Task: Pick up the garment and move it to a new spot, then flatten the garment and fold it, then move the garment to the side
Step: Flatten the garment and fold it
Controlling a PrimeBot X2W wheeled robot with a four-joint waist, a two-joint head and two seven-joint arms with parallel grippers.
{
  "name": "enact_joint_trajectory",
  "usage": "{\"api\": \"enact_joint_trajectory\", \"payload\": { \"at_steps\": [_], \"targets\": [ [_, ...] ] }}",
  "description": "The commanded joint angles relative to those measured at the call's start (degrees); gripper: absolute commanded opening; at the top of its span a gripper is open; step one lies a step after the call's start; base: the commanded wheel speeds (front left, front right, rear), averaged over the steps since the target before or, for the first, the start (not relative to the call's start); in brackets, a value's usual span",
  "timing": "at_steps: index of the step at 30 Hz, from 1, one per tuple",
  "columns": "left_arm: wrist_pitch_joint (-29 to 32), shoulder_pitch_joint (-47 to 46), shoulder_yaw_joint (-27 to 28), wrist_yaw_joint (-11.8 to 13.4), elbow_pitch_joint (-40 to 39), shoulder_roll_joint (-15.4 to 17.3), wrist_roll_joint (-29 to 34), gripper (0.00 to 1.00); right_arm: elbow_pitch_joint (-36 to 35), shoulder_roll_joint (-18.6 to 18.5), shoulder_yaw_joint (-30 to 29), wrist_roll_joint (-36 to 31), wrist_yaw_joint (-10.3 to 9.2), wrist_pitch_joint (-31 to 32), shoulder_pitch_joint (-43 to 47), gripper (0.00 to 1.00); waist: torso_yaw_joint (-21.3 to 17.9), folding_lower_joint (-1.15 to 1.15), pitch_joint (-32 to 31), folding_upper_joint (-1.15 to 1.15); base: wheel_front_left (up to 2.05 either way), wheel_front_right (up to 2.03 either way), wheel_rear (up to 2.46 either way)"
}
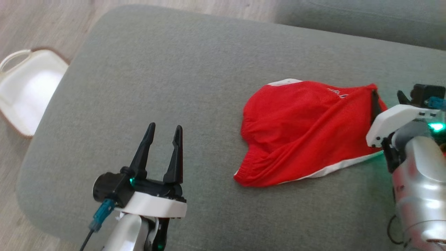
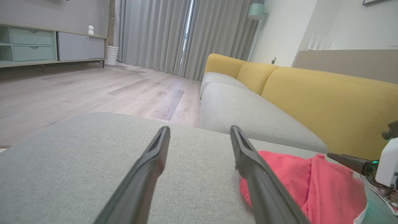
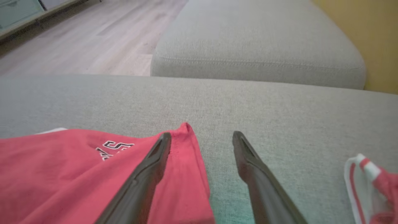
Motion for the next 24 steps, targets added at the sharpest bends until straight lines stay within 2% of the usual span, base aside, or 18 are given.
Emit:
{"api": "enact_joint_trajectory", "payload": {
  "at_steps": [1, 6, 11, 13, 19, 24],
  "targets": [
    [-0.5, -1.3, 2.1, 0.3, -1.7, 0.0, 0.3, 1.00, -2.1, 0.6, 1.9, 0.6, -0.04, -1.8, -1.6, 1.00, -1.6, 0.00, -1.3, 0.00, 0.00, 0.00, 0.00],
    [-0.5, -0.1, 3.5, 0.3, -1.8, 0.0, 1.0, 1.00, -6.4, 1.7, 4.7, 3.3, -0.04, -7.5, 2.3, 1.00, -4.6, 0.00, -3.8, 0.00, 0.00, 0.00, 0.00],
    [-0.5, 1.2, 5.2, 0.4, -2.5, 0.0, 1.5, 1.00, -15.5, 3.3, 10.7, 10.0, -0.04, -11.4, 9.5, 1.00, -7.2, 0.00, -5.5, 0.00, 0.00, 0.00, 0.00],
    [-0.5, 1.4, 5.4, 0.4, -2.7, 0.0, 1.6, 1.00, -17.9, 3.4, 12.1, 11.3, -0.04, -11.8, 11.4, 1.00, -7.7, 0.00, -5.8, 0.00, 0.00, 0.00, 0.00],
    [-0.5, 2.6, 6.0, 0.2, -3.1, 0.0, 2.2, 1.00, -32.5, 3.8, 17.1, 16.5, -0.04, -13.5, 23.0, 1.00, -10.1, 0.00, -6.4, 0.00, 0.00, 0.00, 0.00],
    [-0.5, 2.9, 6.0, -0.1, -2.8, 0.0, 2.5, 1.00, -40.6, 4.0, 18.6, 18.9, -0.04, -13.4, 30.2, 1.00, -10.9, 0.00, -6.4, 0.00, 0.00, 0.00, 0.00]
  ]
}}
